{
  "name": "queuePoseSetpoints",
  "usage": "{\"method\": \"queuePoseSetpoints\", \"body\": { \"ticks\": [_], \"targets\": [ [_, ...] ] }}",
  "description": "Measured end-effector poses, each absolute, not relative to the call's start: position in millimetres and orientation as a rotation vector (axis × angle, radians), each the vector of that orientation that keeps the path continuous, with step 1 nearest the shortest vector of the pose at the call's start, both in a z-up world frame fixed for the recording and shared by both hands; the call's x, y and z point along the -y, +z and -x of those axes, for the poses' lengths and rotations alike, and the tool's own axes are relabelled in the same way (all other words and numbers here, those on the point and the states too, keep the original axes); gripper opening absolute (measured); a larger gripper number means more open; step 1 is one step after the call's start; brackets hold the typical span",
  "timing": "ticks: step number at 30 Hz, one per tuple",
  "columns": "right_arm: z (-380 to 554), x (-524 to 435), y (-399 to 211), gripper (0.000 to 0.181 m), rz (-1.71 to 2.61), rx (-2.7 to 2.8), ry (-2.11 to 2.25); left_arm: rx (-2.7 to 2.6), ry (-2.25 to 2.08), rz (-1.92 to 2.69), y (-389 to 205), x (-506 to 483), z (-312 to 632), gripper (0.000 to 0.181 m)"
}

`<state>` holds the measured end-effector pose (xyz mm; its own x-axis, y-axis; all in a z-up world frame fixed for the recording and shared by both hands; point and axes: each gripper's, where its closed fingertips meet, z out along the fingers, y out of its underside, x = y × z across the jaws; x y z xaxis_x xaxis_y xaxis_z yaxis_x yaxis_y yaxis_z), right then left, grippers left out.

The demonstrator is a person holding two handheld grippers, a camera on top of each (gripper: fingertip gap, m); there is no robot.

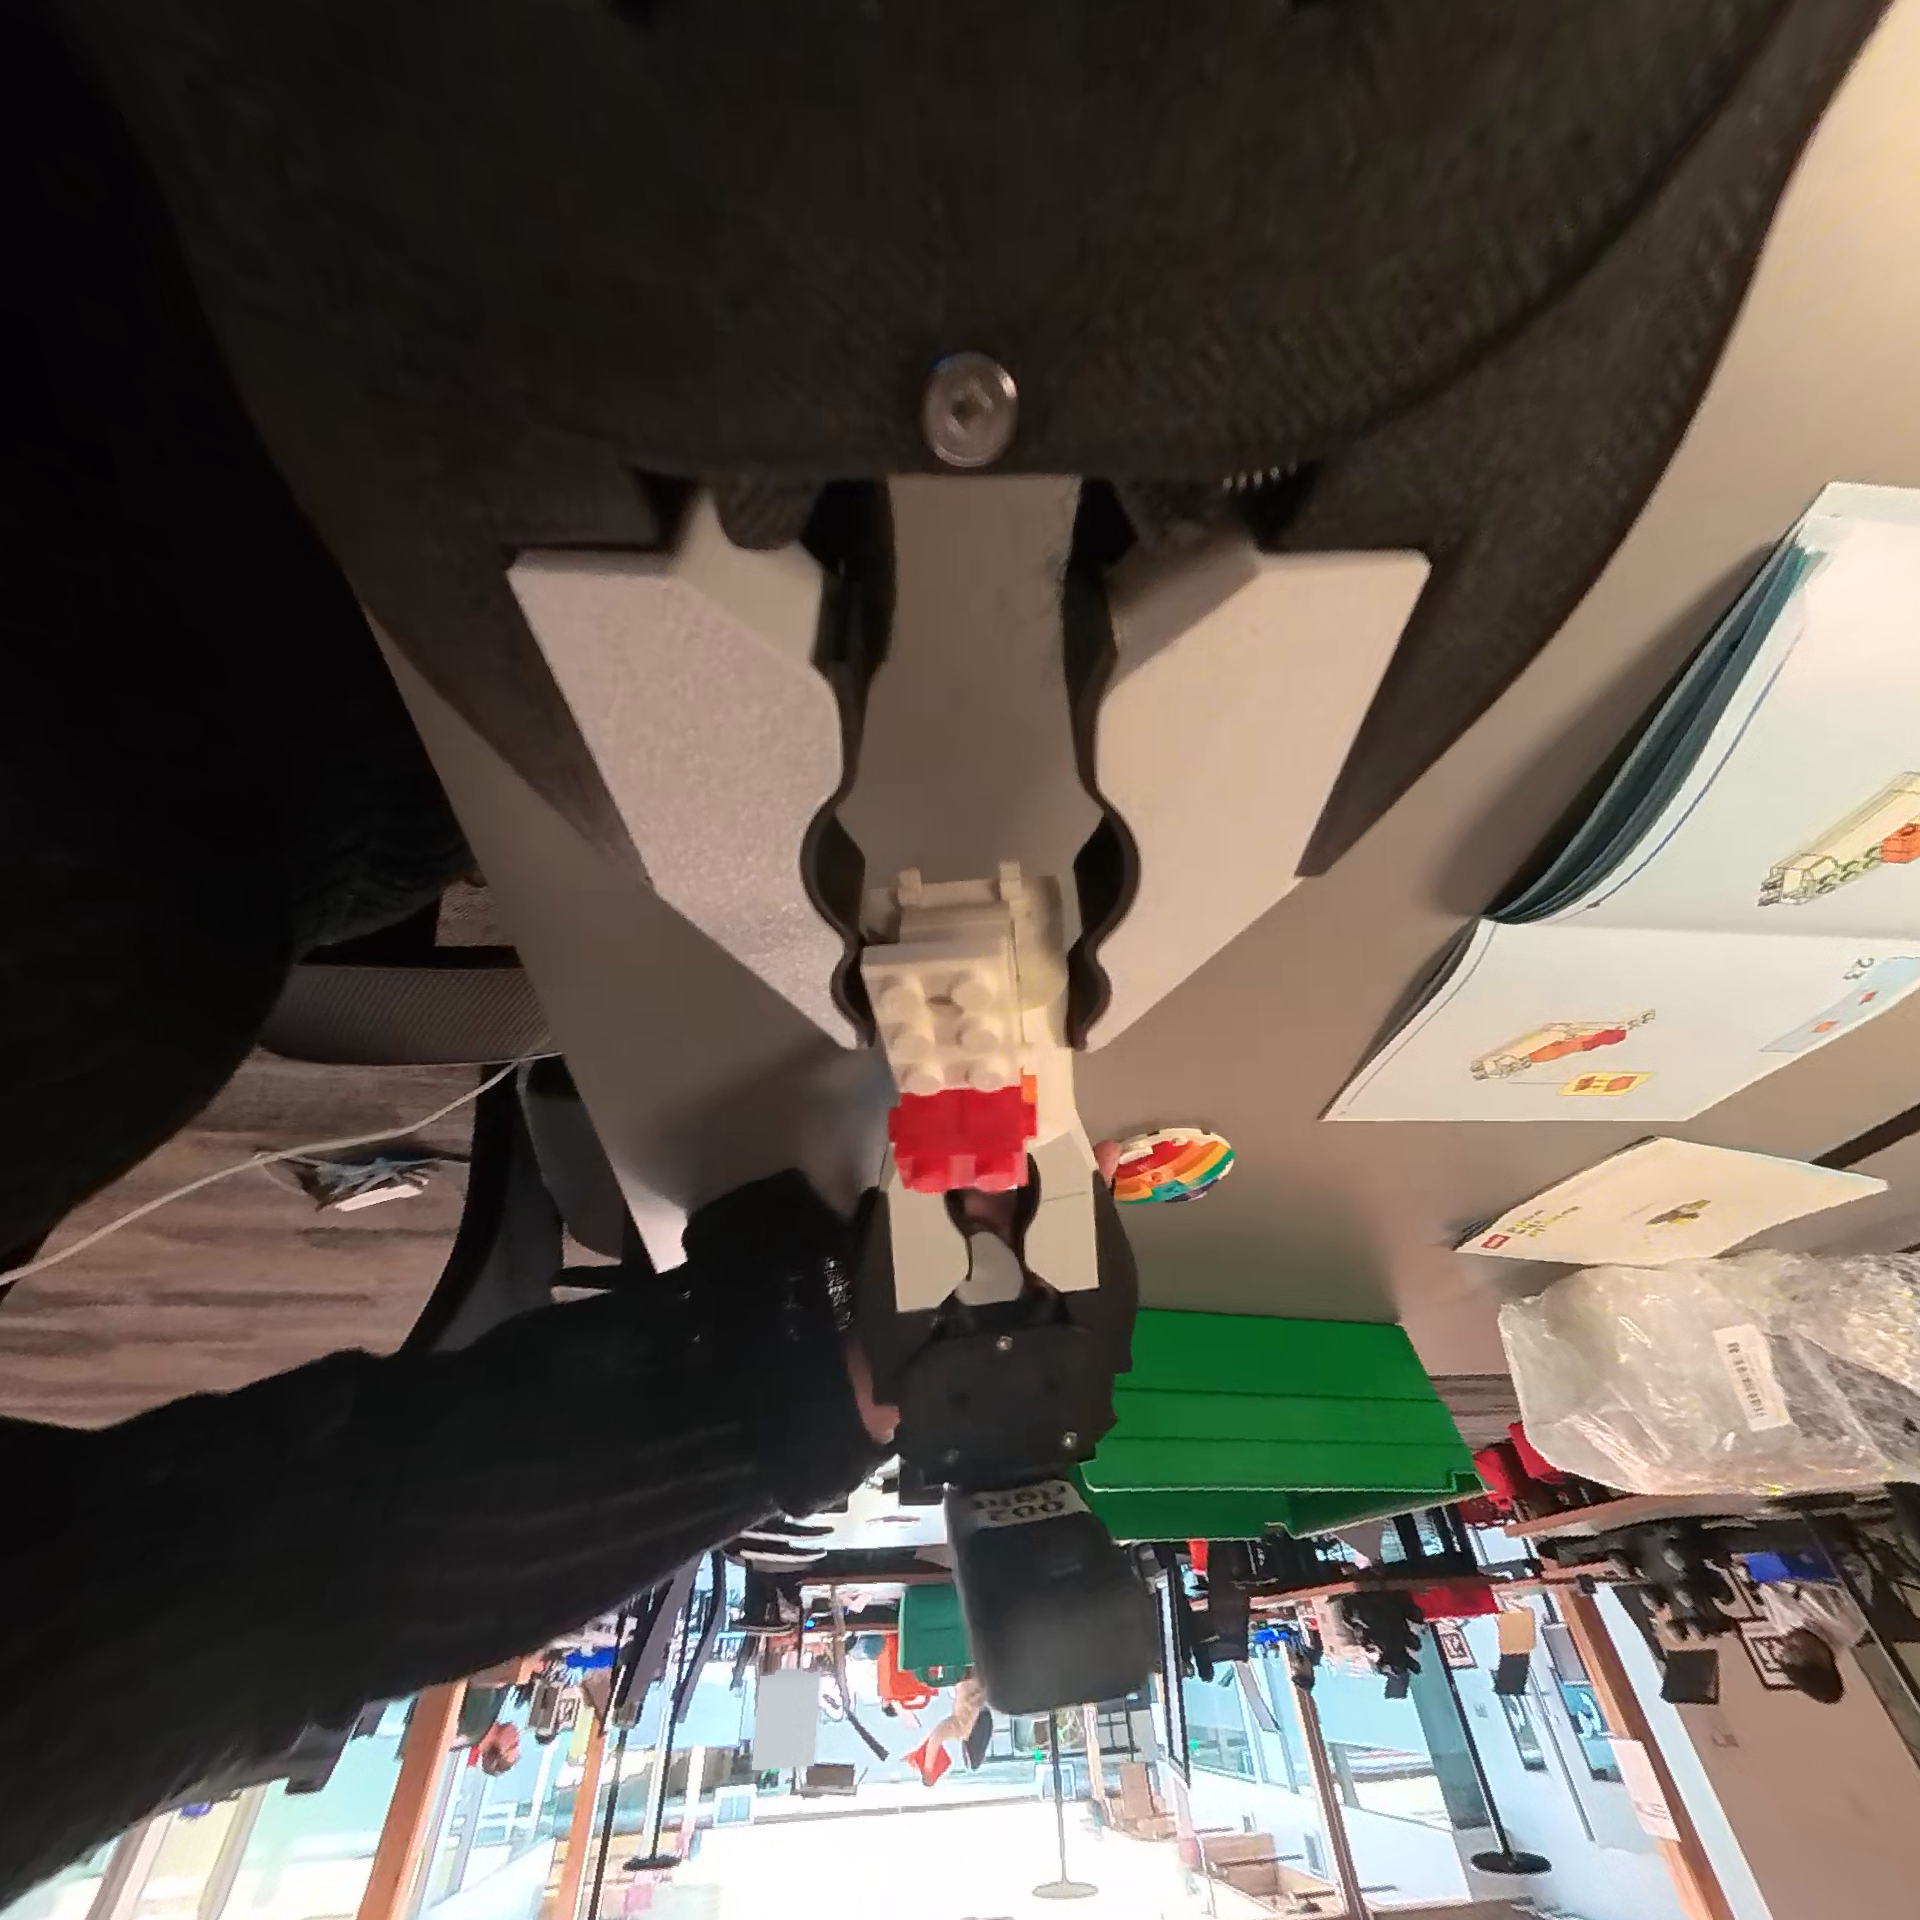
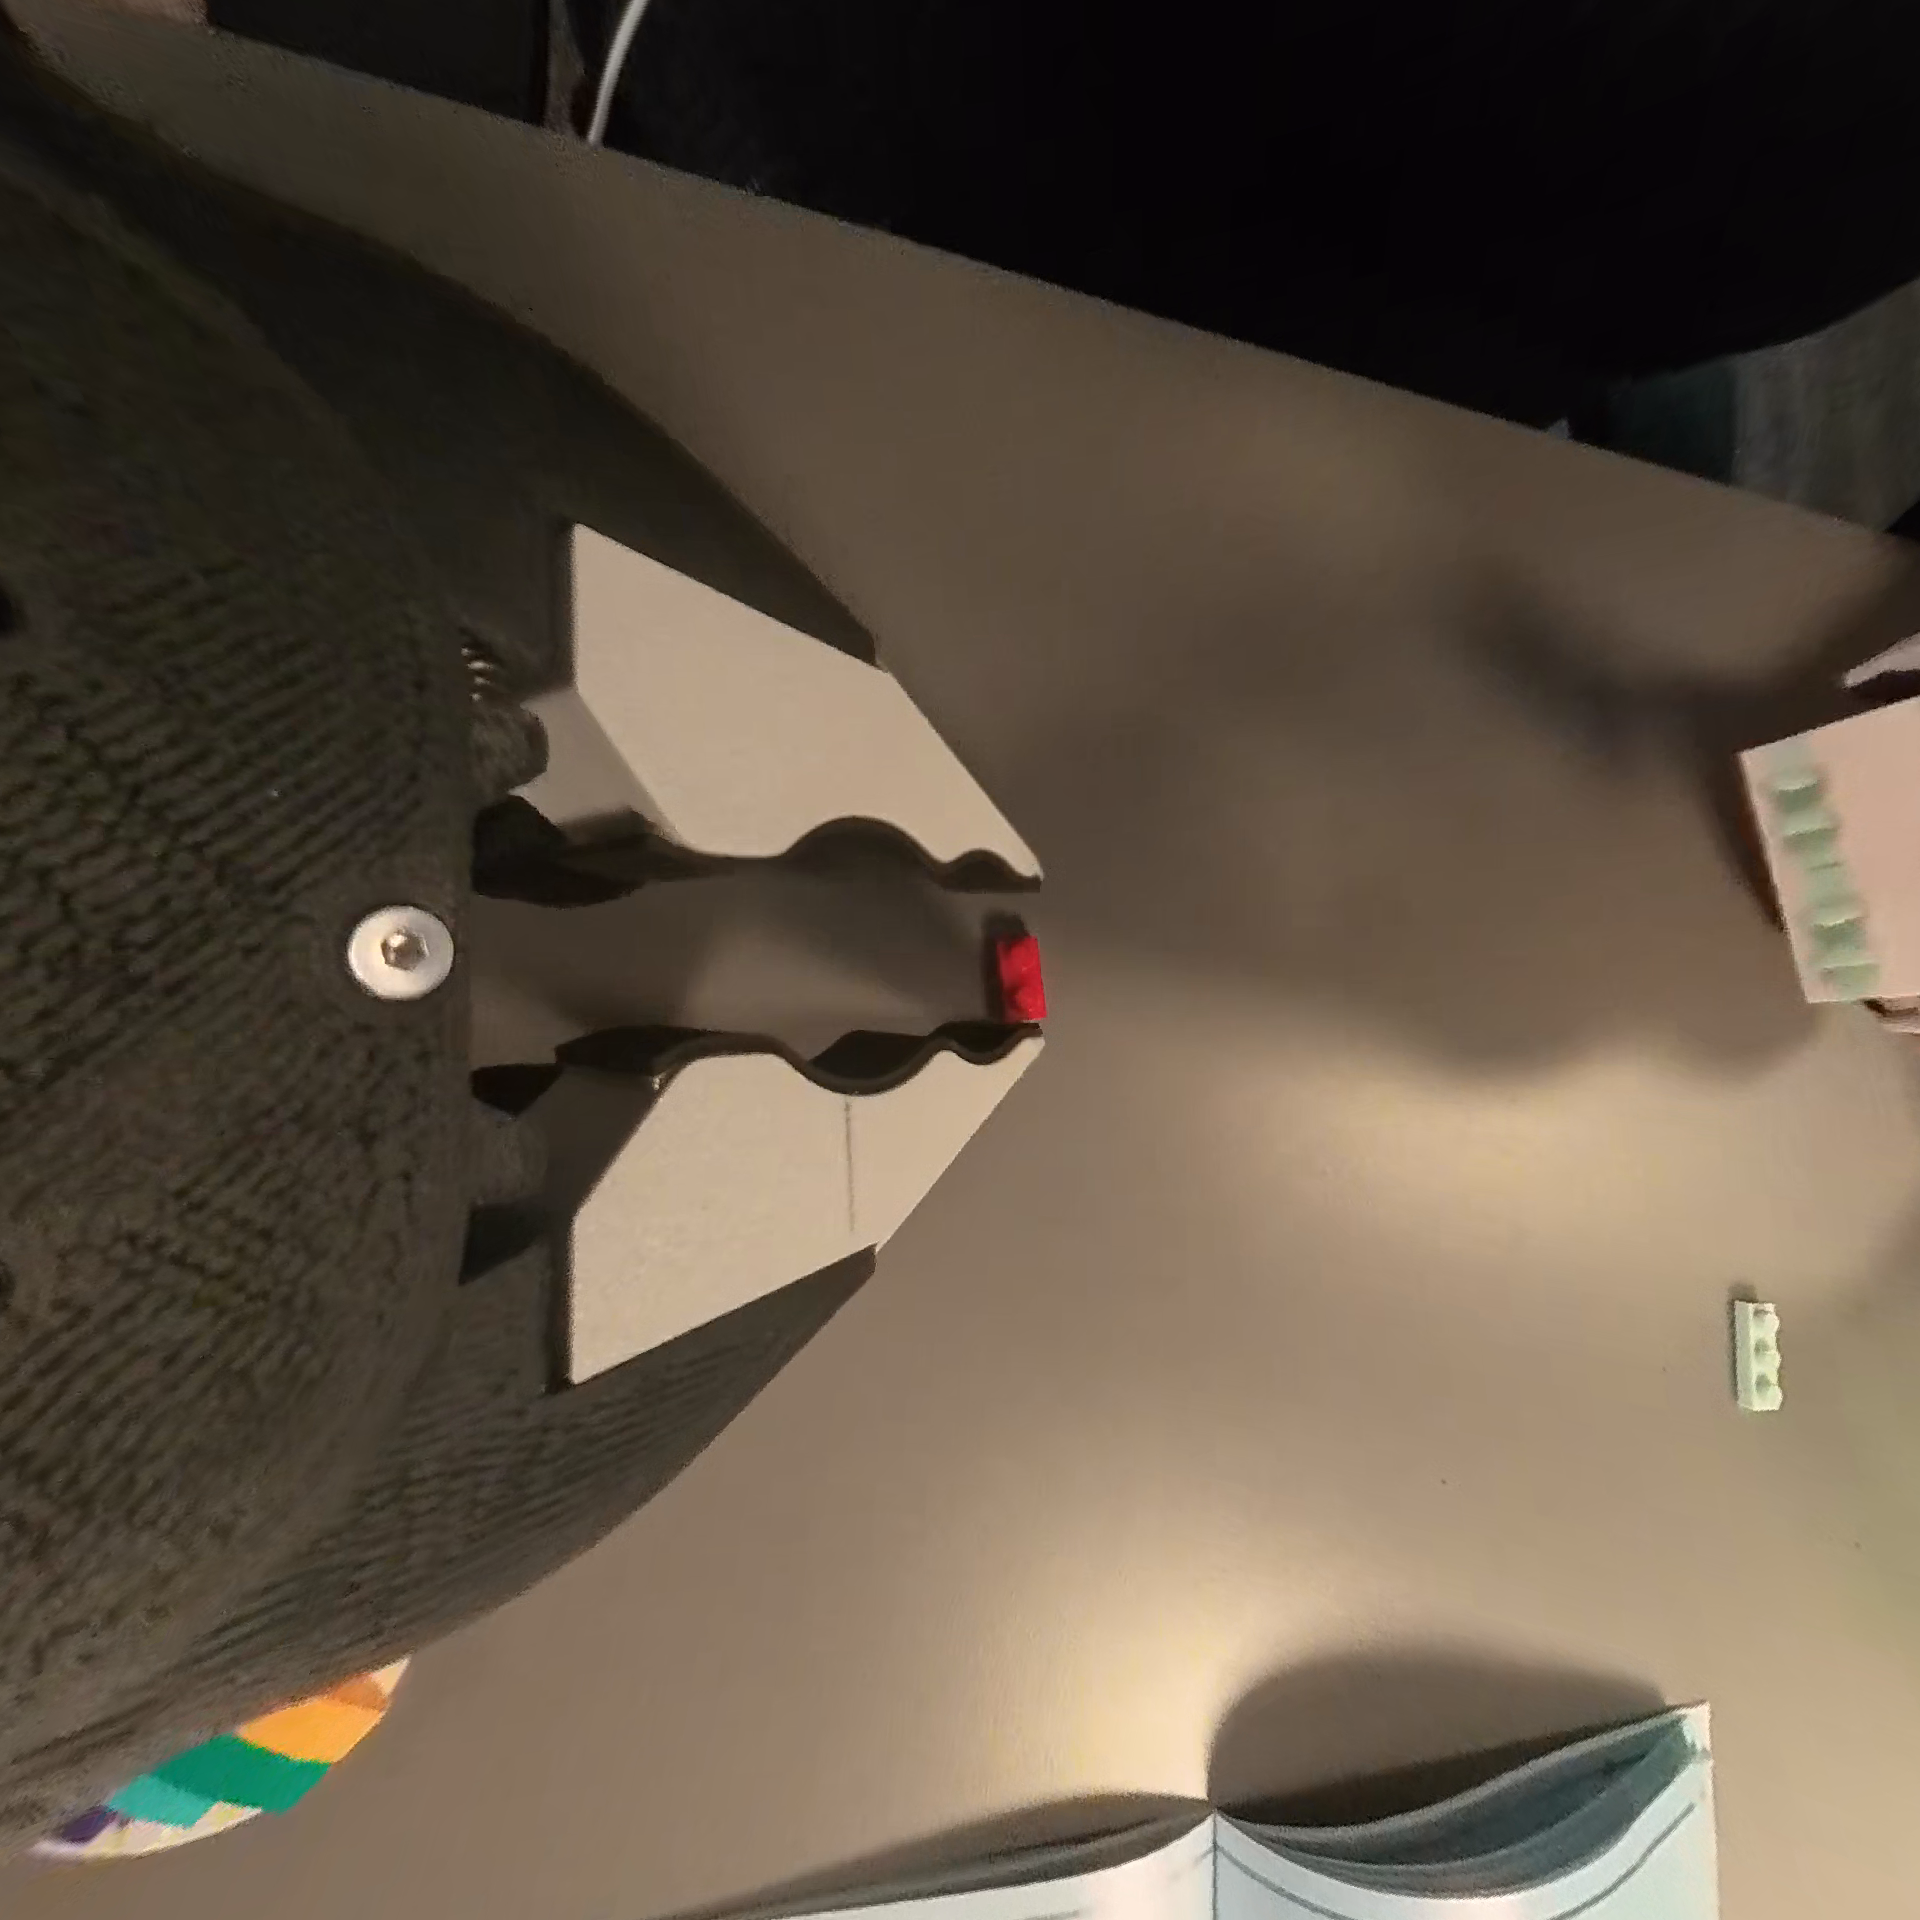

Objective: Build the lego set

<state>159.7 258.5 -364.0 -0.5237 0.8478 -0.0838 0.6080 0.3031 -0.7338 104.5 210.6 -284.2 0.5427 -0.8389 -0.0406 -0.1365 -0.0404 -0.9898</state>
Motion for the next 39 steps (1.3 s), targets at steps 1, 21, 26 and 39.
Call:
{"method": "queuePoseSetpoints", "body": {
  "ticks": [1,21,26,39],
  "targets": [
    [-159,-259,-364,0.021,1.304,2.257,1.046,-0.865,-0.707,1.531,-284,-211,-104,0.036],
    [-83,-195,-239,0.013,1.156,2.162,1.134,-0.896,-0.740,1.512,-284,-205,-111,0.036],
    [-79,-185,-240,0.014,1.148,2.228,1.105,-0.908,-0.741,1.504,-284,-203,-112,0.036],
    [-78,-181,-245,0.014,1.135,2.275,1.064,-0.916,-0.729,1.488,-283,-202,-112,0.036]
  ]
}}
